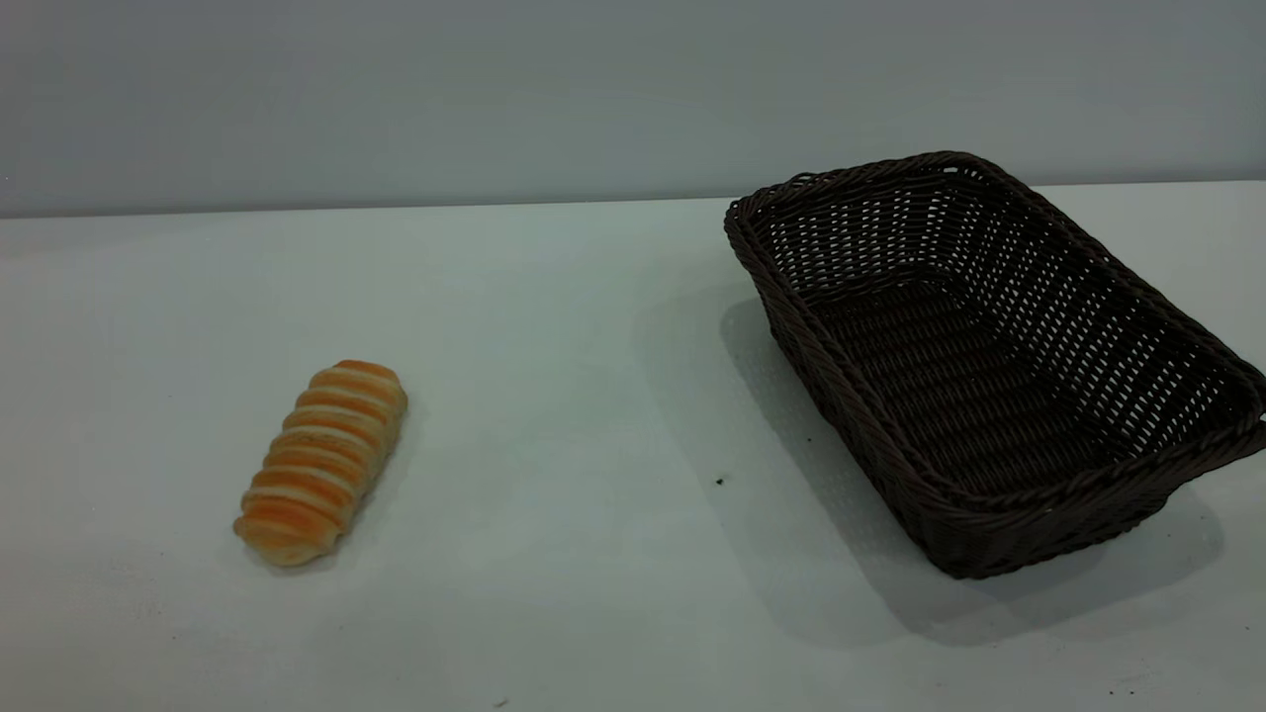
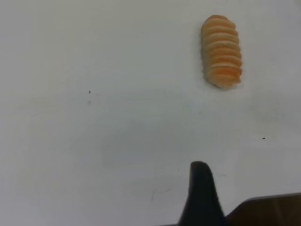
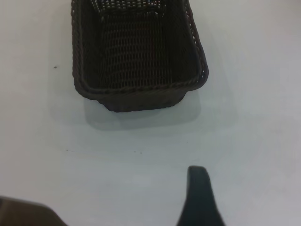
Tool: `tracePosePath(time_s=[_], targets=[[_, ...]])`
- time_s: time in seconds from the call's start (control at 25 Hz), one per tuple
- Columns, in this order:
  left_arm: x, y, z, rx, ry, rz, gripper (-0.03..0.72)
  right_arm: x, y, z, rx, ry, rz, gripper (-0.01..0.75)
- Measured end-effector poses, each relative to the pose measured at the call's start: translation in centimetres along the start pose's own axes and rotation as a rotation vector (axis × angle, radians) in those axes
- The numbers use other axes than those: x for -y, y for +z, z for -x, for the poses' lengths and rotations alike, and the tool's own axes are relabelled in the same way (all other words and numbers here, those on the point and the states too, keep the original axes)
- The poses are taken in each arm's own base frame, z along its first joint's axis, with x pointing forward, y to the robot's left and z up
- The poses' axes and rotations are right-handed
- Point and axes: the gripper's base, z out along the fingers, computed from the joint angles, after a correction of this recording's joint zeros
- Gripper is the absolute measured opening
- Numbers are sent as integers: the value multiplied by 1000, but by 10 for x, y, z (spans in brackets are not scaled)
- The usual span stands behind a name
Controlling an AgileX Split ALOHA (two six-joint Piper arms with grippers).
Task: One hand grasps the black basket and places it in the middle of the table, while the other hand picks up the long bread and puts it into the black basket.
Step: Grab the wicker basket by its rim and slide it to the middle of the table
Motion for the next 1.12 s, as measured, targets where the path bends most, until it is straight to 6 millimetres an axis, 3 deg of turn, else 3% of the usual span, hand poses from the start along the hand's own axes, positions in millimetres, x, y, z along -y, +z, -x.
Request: tracePosePath(time_s=[0.76,0.92,1.12], targets=[[0,-1,2,6,0,0,563,-1,-2,3,16,62,9,560],[0,-6,28,9,0,0,563,-2,-3,28,-12,118,54,568],[-1,9,79,-42,2,-1,563,6,26,79,-130,138,69,575]])
